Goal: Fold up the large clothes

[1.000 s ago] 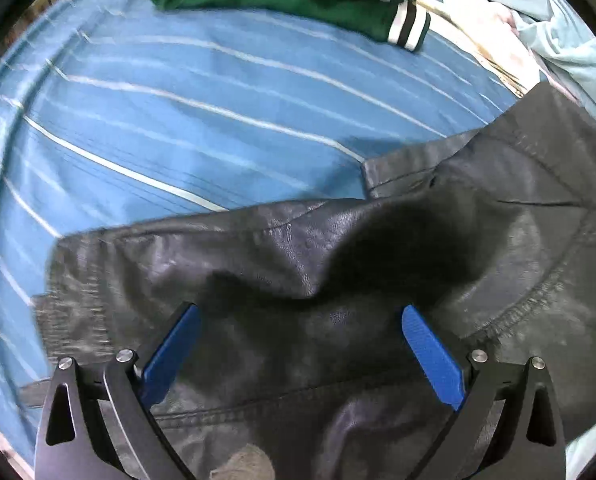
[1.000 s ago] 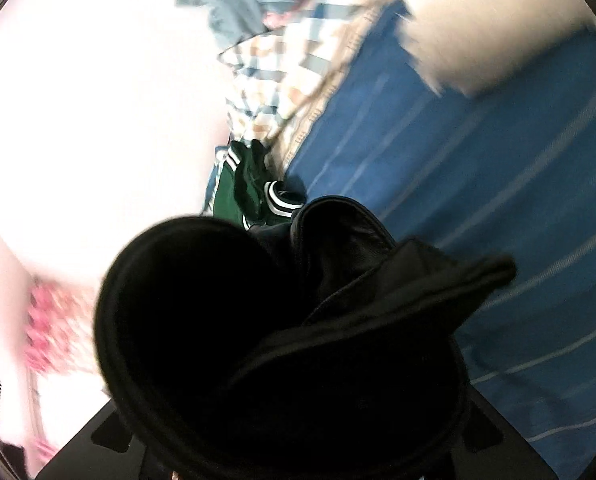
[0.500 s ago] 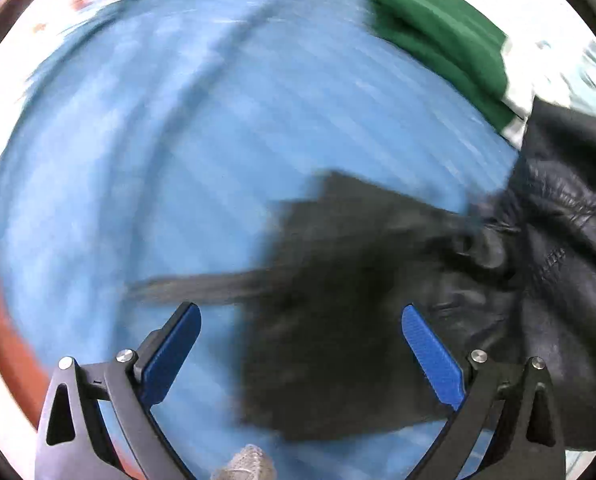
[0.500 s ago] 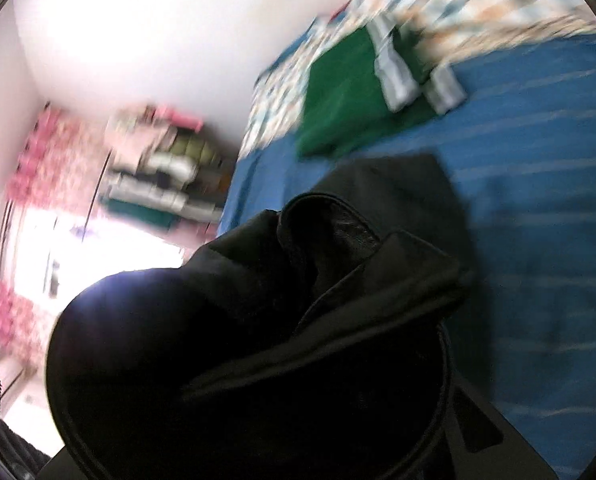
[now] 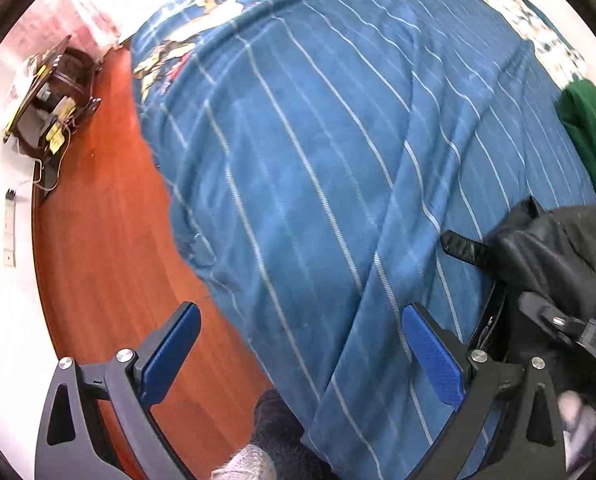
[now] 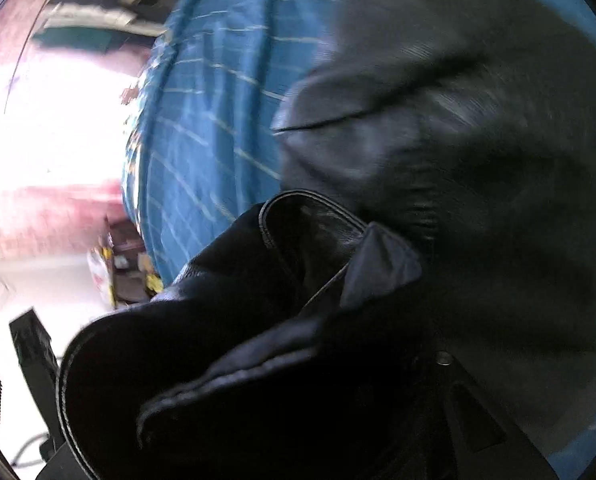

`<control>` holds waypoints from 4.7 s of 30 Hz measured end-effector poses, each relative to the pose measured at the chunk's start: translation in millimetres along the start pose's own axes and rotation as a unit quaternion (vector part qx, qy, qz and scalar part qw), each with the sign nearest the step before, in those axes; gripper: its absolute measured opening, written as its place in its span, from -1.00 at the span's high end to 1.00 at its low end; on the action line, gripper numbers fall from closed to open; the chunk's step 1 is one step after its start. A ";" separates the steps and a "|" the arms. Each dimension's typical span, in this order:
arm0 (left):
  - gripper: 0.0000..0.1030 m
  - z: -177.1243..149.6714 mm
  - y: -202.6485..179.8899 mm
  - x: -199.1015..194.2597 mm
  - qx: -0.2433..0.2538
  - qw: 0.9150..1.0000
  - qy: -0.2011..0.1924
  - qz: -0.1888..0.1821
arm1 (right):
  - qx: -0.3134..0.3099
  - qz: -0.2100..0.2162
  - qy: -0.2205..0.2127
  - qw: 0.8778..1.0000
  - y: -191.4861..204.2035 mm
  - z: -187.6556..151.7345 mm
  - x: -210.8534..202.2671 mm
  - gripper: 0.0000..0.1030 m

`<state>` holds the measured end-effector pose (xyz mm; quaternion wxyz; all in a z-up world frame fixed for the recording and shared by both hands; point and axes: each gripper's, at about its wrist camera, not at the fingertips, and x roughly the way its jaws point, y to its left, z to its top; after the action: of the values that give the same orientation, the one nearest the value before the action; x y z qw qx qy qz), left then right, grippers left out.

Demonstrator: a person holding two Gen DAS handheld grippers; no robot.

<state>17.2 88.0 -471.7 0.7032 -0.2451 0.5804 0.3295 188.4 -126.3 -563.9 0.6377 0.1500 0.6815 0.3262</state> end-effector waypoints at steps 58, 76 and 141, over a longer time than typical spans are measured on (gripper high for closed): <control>-1.00 -40.0 -24.1 26.5 -0.048 0.985 0.054 -0.154 | 0.293 0.235 -0.094 0.922 -216.1 -21.1 -44.0 0.06; 0.66 14.1 -76.3 21.1 -0.037 0.979 -0.018 -0.202 | 0.202 0.251 -0.102 0.941 -195.5 -25.5 -30.8 0.08; -1.00 273.1 -476.8 -98.8 0.404 0.885 -0.187 -0.134 | 0.209 -0.372 -0.213 0.879 -63.5 215.8 -295.6 -0.82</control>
<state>541.8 -47.0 -336.8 0.8741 0.0511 0.4830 0.0087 452.3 -302.1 -370.5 0.7956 0.0815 0.5872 -0.1250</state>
